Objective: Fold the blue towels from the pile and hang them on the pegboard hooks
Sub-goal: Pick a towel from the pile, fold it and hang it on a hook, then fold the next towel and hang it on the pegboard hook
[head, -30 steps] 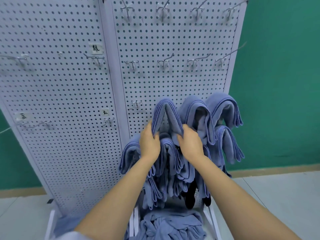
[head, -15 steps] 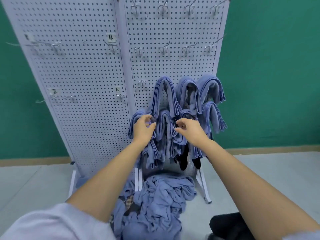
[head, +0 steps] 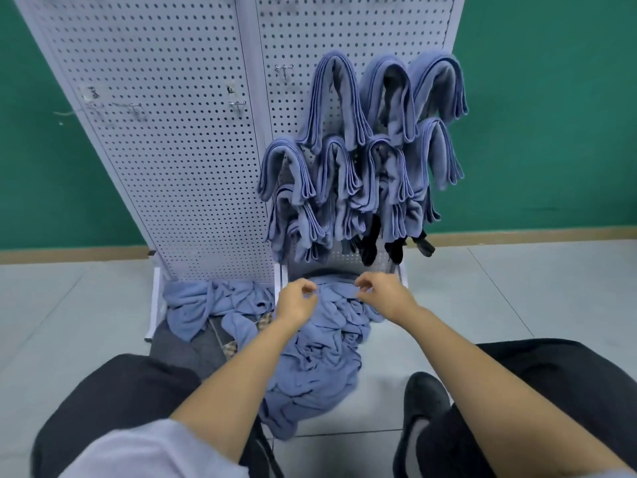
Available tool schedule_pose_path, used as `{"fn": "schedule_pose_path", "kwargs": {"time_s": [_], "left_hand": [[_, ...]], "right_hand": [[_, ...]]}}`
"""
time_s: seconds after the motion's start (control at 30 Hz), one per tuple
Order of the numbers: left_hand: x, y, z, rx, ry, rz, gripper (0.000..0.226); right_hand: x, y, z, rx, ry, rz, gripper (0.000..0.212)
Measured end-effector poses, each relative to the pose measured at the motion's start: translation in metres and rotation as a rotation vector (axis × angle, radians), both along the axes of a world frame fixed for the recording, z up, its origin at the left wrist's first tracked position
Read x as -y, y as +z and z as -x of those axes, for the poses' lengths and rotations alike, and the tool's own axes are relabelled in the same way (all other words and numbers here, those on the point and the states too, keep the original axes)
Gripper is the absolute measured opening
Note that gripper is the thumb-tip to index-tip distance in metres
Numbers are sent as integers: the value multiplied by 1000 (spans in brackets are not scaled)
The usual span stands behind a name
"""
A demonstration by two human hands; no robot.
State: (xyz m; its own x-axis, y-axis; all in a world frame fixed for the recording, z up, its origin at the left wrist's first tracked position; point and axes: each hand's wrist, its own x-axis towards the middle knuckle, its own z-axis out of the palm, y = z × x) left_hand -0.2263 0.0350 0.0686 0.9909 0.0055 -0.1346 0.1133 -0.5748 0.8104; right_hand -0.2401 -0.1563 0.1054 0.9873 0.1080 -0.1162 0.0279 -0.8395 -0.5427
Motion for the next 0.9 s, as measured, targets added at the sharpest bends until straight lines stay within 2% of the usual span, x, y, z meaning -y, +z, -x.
{"fn": "schedule_pose_path", "kwargs": {"time_s": [0.33, 0.5, 0.6, 0.7, 0.8, 0.9], "left_hand": [[4, -100, -68, -227, 15, -35, 22], [12, -146, -123, -277, 27, -70, 21], [19, -168, -154, -292, 24, -106, 14], [23, -195, -175, -282, 63, -160, 37], [29, -216, -176, -296, 84, -182, 39], [29, -227, -175, -268, 64, -181, 40]], "right_hand": [[-1, -113, -69, -239, -33, 35, 25], [-1, -162, -130, -283, -36, 51, 25], [1, -189, -166, -244, -36, 85, 27], [3, -213, -194, -223, -16, 127, 39], [3, -231, -209, -253, 24, 152, 53], [3, -244, -213, -281, 20, 180, 47]]}}
